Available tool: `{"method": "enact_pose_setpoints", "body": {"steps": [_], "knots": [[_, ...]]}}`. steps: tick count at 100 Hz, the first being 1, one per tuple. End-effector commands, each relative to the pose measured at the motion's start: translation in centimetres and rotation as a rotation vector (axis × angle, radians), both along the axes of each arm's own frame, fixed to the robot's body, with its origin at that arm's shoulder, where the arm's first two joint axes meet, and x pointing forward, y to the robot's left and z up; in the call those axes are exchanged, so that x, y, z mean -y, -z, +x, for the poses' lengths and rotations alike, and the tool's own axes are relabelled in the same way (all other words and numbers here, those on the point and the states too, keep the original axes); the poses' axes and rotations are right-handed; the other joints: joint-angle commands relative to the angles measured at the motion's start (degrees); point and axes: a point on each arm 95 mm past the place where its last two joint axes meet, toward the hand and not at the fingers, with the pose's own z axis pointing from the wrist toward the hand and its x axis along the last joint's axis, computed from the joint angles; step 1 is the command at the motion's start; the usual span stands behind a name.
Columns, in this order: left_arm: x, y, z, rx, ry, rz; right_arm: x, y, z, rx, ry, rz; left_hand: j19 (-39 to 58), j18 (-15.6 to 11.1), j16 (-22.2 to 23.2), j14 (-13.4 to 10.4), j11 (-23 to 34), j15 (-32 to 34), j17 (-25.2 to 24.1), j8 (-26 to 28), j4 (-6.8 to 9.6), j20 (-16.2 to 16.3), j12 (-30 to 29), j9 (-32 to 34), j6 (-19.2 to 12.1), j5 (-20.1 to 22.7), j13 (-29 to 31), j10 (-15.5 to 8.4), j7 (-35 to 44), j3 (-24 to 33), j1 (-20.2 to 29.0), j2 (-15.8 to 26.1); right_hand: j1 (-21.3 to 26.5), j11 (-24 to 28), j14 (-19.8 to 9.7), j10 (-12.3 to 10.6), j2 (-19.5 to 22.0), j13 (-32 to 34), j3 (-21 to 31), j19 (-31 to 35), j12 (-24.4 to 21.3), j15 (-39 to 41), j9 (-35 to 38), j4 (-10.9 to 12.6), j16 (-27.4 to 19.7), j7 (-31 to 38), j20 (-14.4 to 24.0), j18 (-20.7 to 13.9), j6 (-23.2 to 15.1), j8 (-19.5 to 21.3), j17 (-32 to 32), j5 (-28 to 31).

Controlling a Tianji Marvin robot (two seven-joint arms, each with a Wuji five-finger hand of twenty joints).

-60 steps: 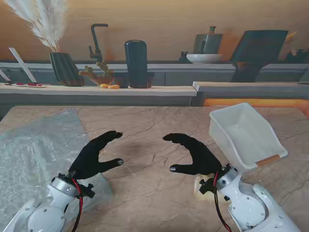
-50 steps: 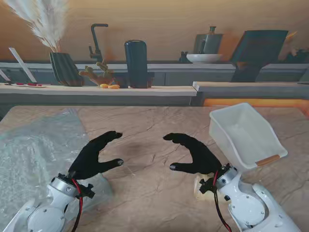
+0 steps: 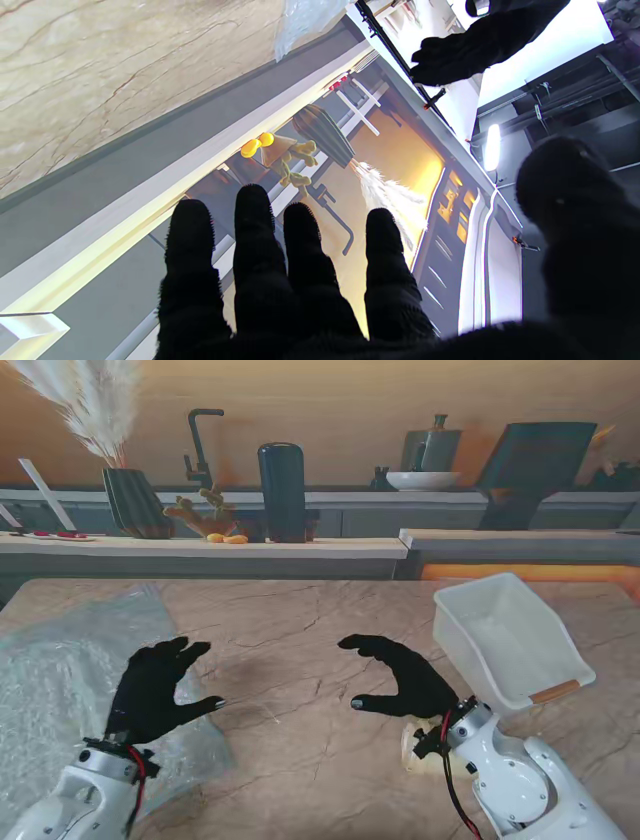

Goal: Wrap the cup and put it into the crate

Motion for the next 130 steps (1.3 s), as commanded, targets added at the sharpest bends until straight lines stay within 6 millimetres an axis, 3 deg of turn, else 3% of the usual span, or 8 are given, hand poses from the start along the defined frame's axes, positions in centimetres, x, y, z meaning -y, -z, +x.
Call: {"method": "enact_pose_setpoints", "body": {"steps": [1,25,40,59,72,91,113,130], "knots": [[-1.2,0.4,-0.7,-0.042,-0.049,0.02,-0.1,0.1,-0.1,0.001,0.003,-0.012,2.65,-0.88,1.6,0.37,-1.19,0.92,0.08,-0.09,1.06,2.38,0.47,1.32,-0.57,1.34,0.99,0.46,-1.04,-3.08,2.16,1.9,-0.62,-1.14,-0.89,-0.72,1.8,1.26,-0.66,0.58,0.5,-0.3,1.14,0.78,0.52,0.11,1.31,-0.74,-1.47,-0.26,0.39,-0.11],[-6.8,2.7,-0.9,-0.262,-0.303,0.305,-0.1,0.1,0.0,0.015,0.014,-0.039,0.26,-2.79,0.61,-0.9,-2.26,-1.07,-4.16,-1.51,1.47,-0.1,0.03,-1.34,3.53,0.99,-3.03,-0.45,-3.66,-5.13,1.53,3.08,-0.67,-1.37,-1.0,-0.6,2.03,1.64,-0.85,0.63,0.5,-0.25,1.58,0.82,0.64,0.01,1.31,-0.66,-1.56,-0.32,0.52,0.26],[-9.7,6.0,-0.5,-0.388,-0.449,0.436,-0.4,0.2,0.6,0.015,0.011,-0.085,-3.21,-3.15,-0.37,-2.15,-2.25,-2.51,-5.28,-1.61,1.79,-2.58,0.21,-3.27,2.36,0.09,-5.23,-1.36,-4.17,-4.87,1.02,2.36,-0.59,-1.34,-0.94,-0.45,2.54,1.77,-0.94,0.58,0.58,-0.17,1.86,0.84,0.75,-0.04,1.3,-0.68,-1.53,-0.36,0.41,0.46],[-11.0,10.0,1.3,-0.459,-0.543,0.399,-0.8,0.4,0.8,0.017,-0.013,-0.153,-8.09,-4.84,-1.64,-2.71,-2.71,-3.74,-5.85,-1.59,2.0,-4.78,-0.28,-5.99,1.53,-2.22,-8.01,-2.06,-4.06,-4.33,1.15,2.43,-0.59,-1.55,-0.91,-0.47,3.19,1.87,-1.15,0.56,0.61,-0.14,2.03,0.9,0.88,-0.23,1.34,-0.73,-1.51,-0.45,0.33,0.63],[-10.5,11.3,3.5,-0.509,-0.523,0.25,-0.8,0.4,0.8,0.022,-0.011,-0.154,-11.89,-7.08,-2.04,-2.47,-2.07,-3.43,-5.31,-1.27,1.97,-7.01,-0.28,-5.55,0.54,-1.72,-8.23,-2.11,-2.57,-3.58,1.69,1.57,-0.33,-1.63,-0.78,-0.42,3.28,2.22,-1.26,0.63,0.66,-0.07,2.48,0.95,0.97,-0.29,1.38,-0.57,-1.6,-0.47,0.54,1.04],[-8.2,10.5,7.6,-0.635,-0.423,0.232,-0.5,0.4,0.8,0.021,0.003,-0.148,-13.7,-9.02,-2.13,-2.93,-1.74,-3.25,-5.07,-0.84,1.94,-8.22,-0.08,-6.16,-0.21,-2.11,-9.05,-2.47,-1.58,-3.06,1.65,2.53,-0.19,-1.75,-0.77,-0.36,3.55,2.3,-1.5,0.63,0.72,-0.09,2.74,0.98,1.04,-0.36,1.4,-0.61,-1.68,-0.48,0.59,1.32],[-3.3,8.6,11.4,-0.717,-0.214,0.267,-0.3,0.4,0.7,0.021,0.016,-0.144,-13.97,-8.41,-2.08,-2.65,-0.79,-2.62,-4.08,-0.43,1.81,-8.45,0.29,-4.92,0.02,-0.92,-8.32,-2.29,-0.61,-3.19,1.48,2.86,-0.23,-1.83,-0.69,-0.27,4.03,2.26,-1.74,0.59,0.78,-0.12,2.73,1.02,1.08,-0.41,1.41,-0.62,-1.66,-0.47,0.56,1.44],[0.6,7.2,13.3,-0.803,-0.1,0.32,-0.1,0.3,0.5,0.044,0.021,-0.13,-13.78,-7.88,-2.11,-2.2,-0.73,-2.51,-3.92,-0.66,1.72,-8.29,0.29,-4.49,1.09,-0.41,-8.32,-1.9,-0.97,-3.28,1.52,3.86,-0.37,-1.72,-0.78,-0.3,4.71,2.54,-1.89,0.66,0.85,-0.02,3.22,1.09,1.14,-0.28,1.46,-0.52,-1.89,-0.42,0.75,1.83]]}}
